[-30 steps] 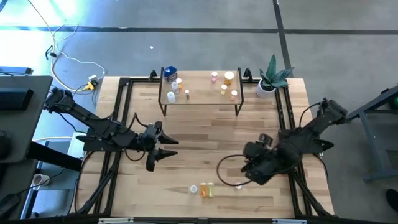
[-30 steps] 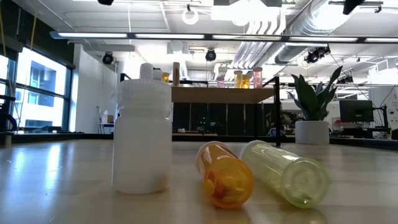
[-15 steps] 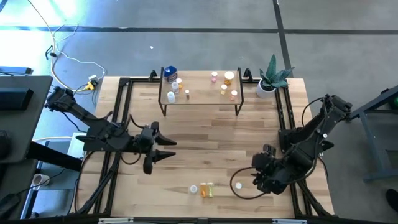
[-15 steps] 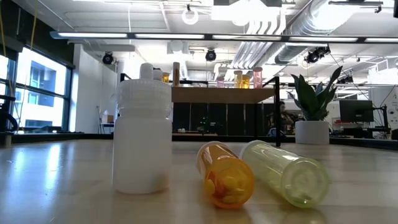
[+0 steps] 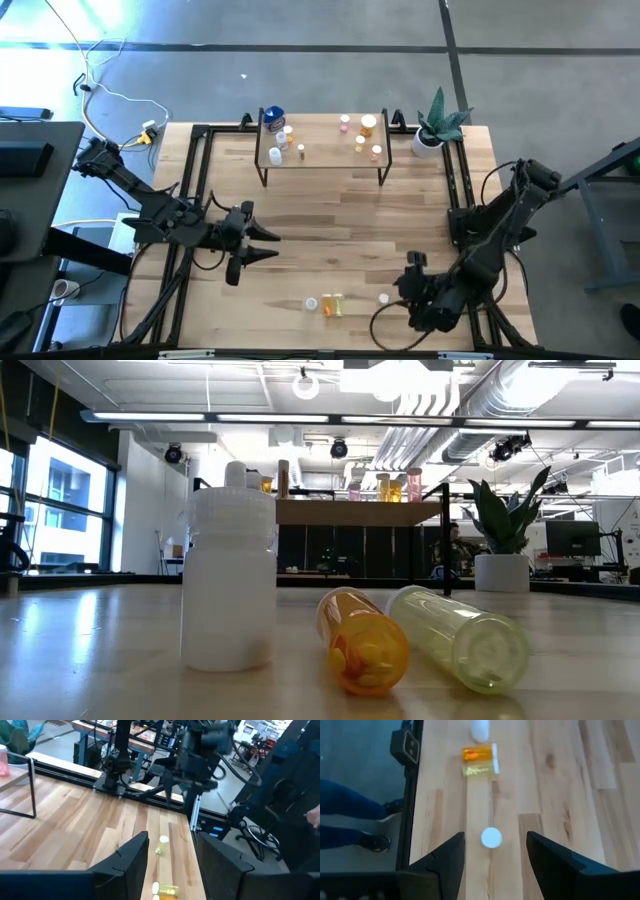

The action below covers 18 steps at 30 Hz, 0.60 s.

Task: Pick and place medicine bottles onto shelf by color
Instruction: Put the right yellow pill bottle on the shelf

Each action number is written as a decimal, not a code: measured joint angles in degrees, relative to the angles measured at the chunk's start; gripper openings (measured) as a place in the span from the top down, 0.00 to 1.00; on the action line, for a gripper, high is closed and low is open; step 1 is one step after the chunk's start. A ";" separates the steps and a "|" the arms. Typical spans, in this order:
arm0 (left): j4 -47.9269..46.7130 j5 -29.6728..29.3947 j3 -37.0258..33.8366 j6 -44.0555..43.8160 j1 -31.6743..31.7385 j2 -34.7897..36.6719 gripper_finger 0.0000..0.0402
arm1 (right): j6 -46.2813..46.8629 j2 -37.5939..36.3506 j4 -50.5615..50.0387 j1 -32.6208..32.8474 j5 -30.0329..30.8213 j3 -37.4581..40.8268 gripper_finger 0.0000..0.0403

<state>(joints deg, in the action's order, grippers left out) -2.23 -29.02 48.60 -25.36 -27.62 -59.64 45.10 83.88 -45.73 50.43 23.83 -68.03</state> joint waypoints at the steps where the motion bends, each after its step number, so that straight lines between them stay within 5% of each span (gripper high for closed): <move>1: 0.04 -0.02 0.00 0.00 0.02 0.00 0.60 | -0.29 0.91 0.55 0.18 0.03 0.00 0.50; 18: 0.16 0.40 0.00 -1.00 0.02 0.00 0.60 | -1.66 13.05 3.75 0.00 -0.32 0.00 0.50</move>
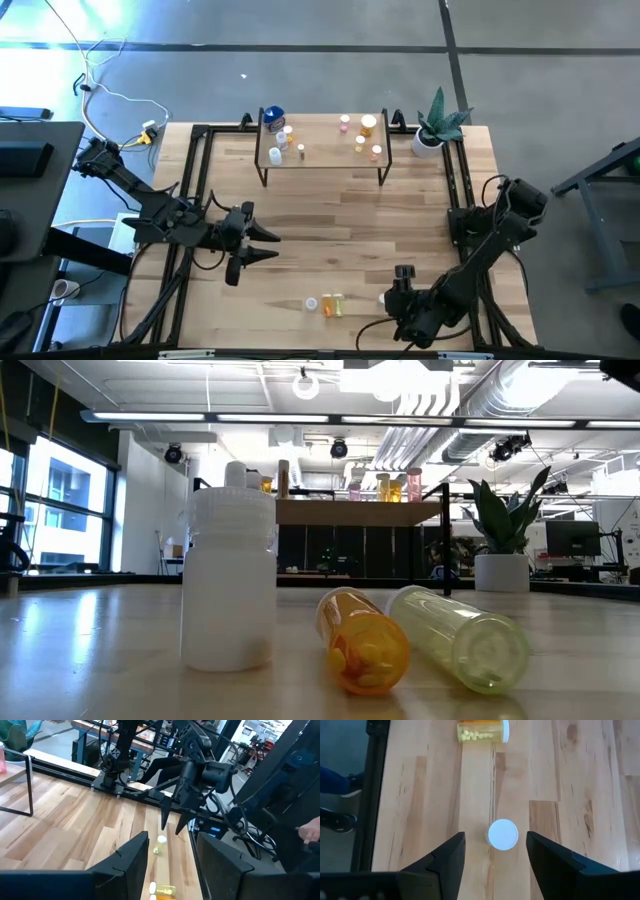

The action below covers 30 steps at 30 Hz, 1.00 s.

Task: Pick and place medicine bottles onto shelf by color
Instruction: Put the right yellow pill bottle on the shelf

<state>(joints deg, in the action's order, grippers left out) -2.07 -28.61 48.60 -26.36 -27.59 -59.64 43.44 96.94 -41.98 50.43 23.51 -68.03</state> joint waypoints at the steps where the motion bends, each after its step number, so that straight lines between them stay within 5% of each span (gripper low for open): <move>1: -0.02 0.06 0.00 -0.06 0.00 0.00 0.60 | 0.01 0.37 0.19 -0.16 0.01 0.00 0.50; 22: -0.28 0.04 0.00 -0.05 0.02 0.00 0.60 | 0.22 5.84 1.61 -3.23 -3.04 -0.02 0.50; 30: -0.30 -0.01 0.00 -0.05 0.02 0.00 0.60 | 0.12 5.84 1.59 -4.37 -5.03 -0.02 0.60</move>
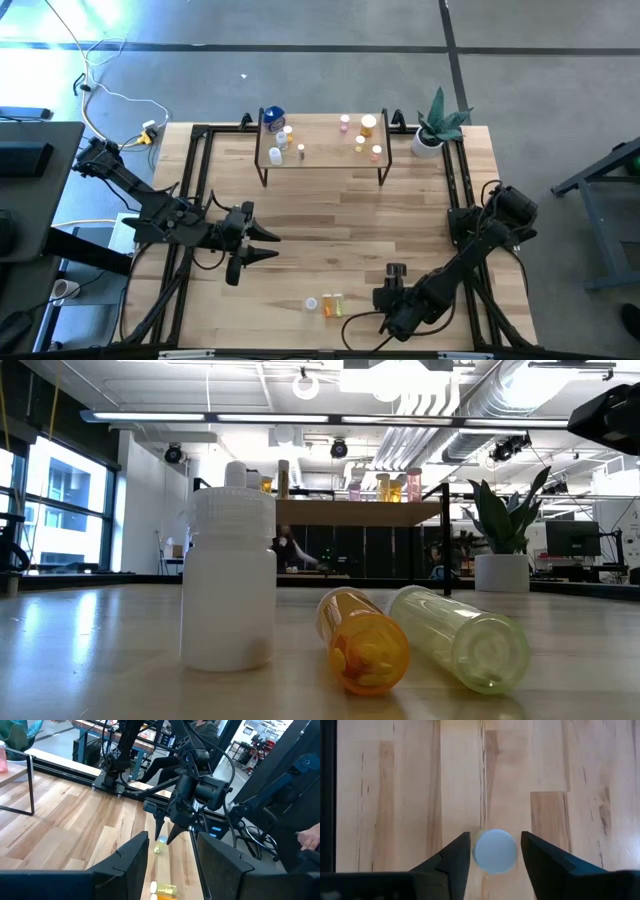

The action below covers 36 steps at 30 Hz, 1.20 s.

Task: Pick and place medicine bottles onto shelf by color
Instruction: Put the right yellow pill bottle on the shelf

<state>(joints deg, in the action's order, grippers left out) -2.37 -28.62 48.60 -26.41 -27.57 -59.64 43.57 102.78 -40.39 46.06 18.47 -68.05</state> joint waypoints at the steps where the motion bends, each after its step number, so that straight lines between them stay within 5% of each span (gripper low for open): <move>1: 0.00 -0.02 0.00 0.00 0.00 0.00 0.60 | -0.04 0.00 -0.04 0.02 -0.11 0.00 0.61; 12: 0.01 -0.11 0.00 0.00 0.00 0.00 0.60 | -0.08 -0.04 0.05 -0.89 -1.79 -0.04 0.73; 26: 0.02 -0.55 0.00 5.88 1.13 0.00 0.60 | -2.55 -0.04 -0.81 -5.78 -4.55 -4.88 0.74; 36: -6.46 -6.34 0.00 5.57 8.20 3.97 0.60 | -8.41 -0.07 -1.97 -13.84 -5.68 -10.03 0.74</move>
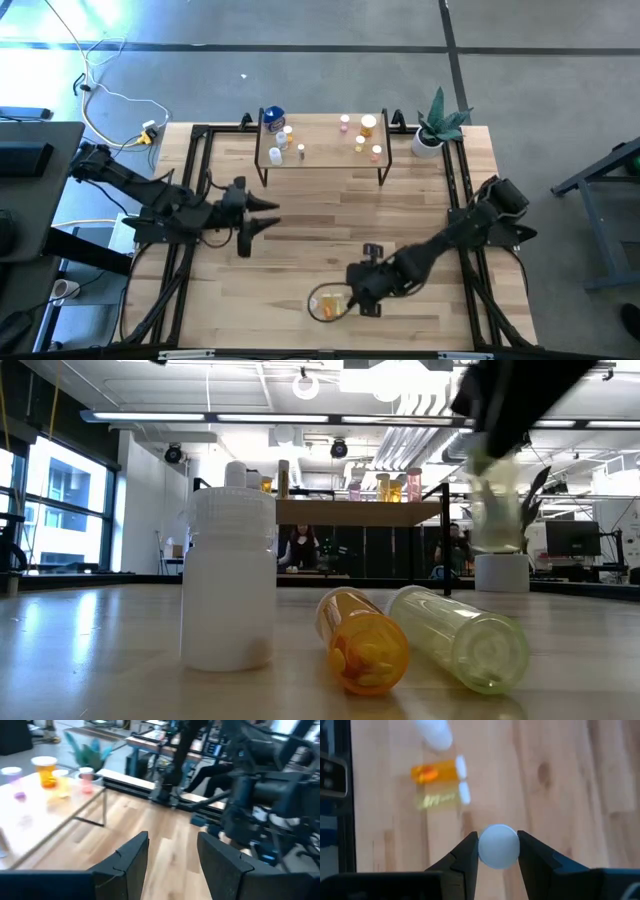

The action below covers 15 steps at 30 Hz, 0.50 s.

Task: Pick and place medicine bottles onto shelf by color
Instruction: Put the right yellow pill bottle on the shelf

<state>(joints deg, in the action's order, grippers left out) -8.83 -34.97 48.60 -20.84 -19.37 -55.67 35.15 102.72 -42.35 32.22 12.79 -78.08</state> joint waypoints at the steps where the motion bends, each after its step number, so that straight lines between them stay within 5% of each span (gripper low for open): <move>1: -0.97 0.45 0.00 0.00 1.10 0.65 0.60 | -0.62 0.00 -0.25 -0.86 -0.41 -0.59 0.74; 15: -10.71 12.09 0.00 0.03 15.69 6.28 0.61 | -9.33 -0.04 -7.45 -15.82 -1.92 -13.74 0.74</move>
<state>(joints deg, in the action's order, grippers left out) -19.54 -22.88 48.60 -20.81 -3.68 -49.39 25.82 102.67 -49.81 16.40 10.87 -91.82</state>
